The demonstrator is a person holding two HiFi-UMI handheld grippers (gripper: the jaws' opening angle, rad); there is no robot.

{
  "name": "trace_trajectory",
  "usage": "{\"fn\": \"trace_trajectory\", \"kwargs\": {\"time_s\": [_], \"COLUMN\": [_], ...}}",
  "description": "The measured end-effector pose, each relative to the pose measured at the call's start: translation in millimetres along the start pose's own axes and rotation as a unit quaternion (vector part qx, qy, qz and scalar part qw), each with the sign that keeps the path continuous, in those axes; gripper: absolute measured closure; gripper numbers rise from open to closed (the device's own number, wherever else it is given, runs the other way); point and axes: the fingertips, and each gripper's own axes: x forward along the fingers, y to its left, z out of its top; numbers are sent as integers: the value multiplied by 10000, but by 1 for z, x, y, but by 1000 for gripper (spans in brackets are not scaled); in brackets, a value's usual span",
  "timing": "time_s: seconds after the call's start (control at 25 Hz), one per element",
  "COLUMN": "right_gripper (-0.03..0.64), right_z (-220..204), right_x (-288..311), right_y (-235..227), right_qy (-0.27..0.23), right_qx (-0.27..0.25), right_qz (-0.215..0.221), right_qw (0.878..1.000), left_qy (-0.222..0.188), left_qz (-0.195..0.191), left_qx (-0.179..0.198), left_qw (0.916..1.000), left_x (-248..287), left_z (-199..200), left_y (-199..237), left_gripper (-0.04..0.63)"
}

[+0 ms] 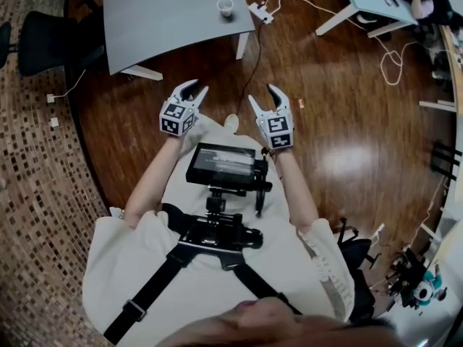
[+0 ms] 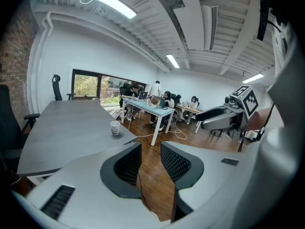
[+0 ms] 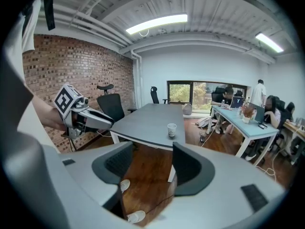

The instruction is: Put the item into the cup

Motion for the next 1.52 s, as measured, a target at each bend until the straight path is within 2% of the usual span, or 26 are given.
{"fn": "trace_trajectory", "kwargs": {"time_s": [0.36, 0.52, 1.04, 1.52], "right_gripper": [339, 339, 339, 341], "right_z": [1, 1, 18, 28], "right_x": [0, 6, 23, 29], "right_y": [22, 16, 30, 34], "right_qy": [-8, -35, -129, -235], "right_qx": [-66, -39, 99, -186], "right_qz": [25, -29, -189, -131], "right_qw": [10000, 10000, 9997, 9995], "left_qy": [81, 209, 374, 422], "left_qz": [-19, -21, -244, -308], "left_qx": [29, 43, 273, 259], "left_qw": [10000, 9998, 9986, 9983], "left_x": [-11, 1, -3, 6], "left_z": [-10, -17, -4, -5], "left_y": [8, 13, 32, 35], "left_gripper": [469, 469, 469, 469]}}
